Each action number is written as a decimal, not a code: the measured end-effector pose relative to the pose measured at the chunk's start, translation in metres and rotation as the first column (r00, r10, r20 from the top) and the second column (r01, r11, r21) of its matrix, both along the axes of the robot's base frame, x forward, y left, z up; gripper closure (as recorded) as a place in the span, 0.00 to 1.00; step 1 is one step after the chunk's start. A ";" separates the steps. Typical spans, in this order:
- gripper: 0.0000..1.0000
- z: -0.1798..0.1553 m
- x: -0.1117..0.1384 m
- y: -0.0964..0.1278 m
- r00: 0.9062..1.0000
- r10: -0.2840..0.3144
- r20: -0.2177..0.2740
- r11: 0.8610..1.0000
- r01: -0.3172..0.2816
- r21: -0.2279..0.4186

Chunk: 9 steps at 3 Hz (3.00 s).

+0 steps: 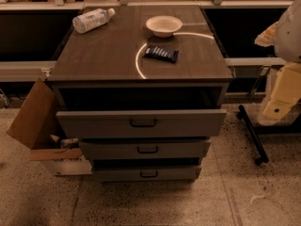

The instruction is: Open top drawer

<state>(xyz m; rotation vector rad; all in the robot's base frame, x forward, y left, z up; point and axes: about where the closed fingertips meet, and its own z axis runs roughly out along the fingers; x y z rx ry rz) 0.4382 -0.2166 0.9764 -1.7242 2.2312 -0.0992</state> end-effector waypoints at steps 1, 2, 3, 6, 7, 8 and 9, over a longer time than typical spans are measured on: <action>0.00 -0.003 0.001 0.002 1.000 0.010 0.001 1.000 -0.010 0.002; 0.00 -0.036 -0.001 0.015 0.997 0.080 -0.020 0.997 -0.080 0.011; 0.00 -0.105 -0.006 0.044 0.978 0.197 -0.067 0.979 -0.193 0.061; 0.00 -0.190 -0.008 0.075 0.960 0.250 -0.128 0.964 -0.234 0.124; 0.00 -0.224 0.011 0.087 0.958 0.272 -0.091 0.959 -0.262 0.108; 0.00 -0.237 0.040 0.096 0.960 0.280 -0.001 0.956 -0.278 0.093; 0.00 -0.239 0.069 0.109 0.951 0.301 0.074 0.949 -0.306 0.076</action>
Offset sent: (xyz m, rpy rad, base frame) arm -0.0088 0.0529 -0.1394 0.0379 0.1044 0.2987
